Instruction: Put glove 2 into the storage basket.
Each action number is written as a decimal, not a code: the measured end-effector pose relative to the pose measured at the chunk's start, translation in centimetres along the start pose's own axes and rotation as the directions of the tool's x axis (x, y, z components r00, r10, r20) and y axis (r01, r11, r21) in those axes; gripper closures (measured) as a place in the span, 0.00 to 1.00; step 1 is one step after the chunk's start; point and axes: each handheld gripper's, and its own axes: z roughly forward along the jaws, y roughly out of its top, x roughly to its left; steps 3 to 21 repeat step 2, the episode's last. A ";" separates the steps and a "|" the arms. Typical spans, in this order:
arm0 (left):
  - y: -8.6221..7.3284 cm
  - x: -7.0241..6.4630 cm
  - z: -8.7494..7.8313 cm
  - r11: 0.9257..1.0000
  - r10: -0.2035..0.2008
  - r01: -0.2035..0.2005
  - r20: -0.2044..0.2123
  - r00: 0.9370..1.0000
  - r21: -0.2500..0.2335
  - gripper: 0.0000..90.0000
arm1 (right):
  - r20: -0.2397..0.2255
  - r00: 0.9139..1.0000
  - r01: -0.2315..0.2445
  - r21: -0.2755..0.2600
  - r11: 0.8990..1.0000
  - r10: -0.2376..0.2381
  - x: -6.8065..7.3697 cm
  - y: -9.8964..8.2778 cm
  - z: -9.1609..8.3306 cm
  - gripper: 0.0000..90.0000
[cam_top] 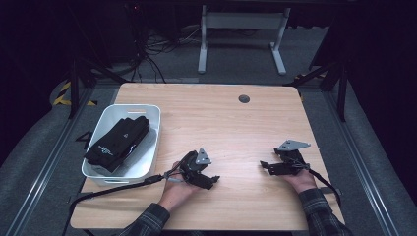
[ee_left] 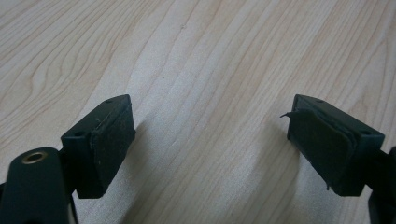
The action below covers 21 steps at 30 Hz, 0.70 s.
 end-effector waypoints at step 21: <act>0.0 0.0 0.0 1.000 0.000 0.000 0.000 1.000 0.000 0.17 | 0.000 1.000 0.000 0.000 1.000 0.000 0.0 0.0 0.0 0.20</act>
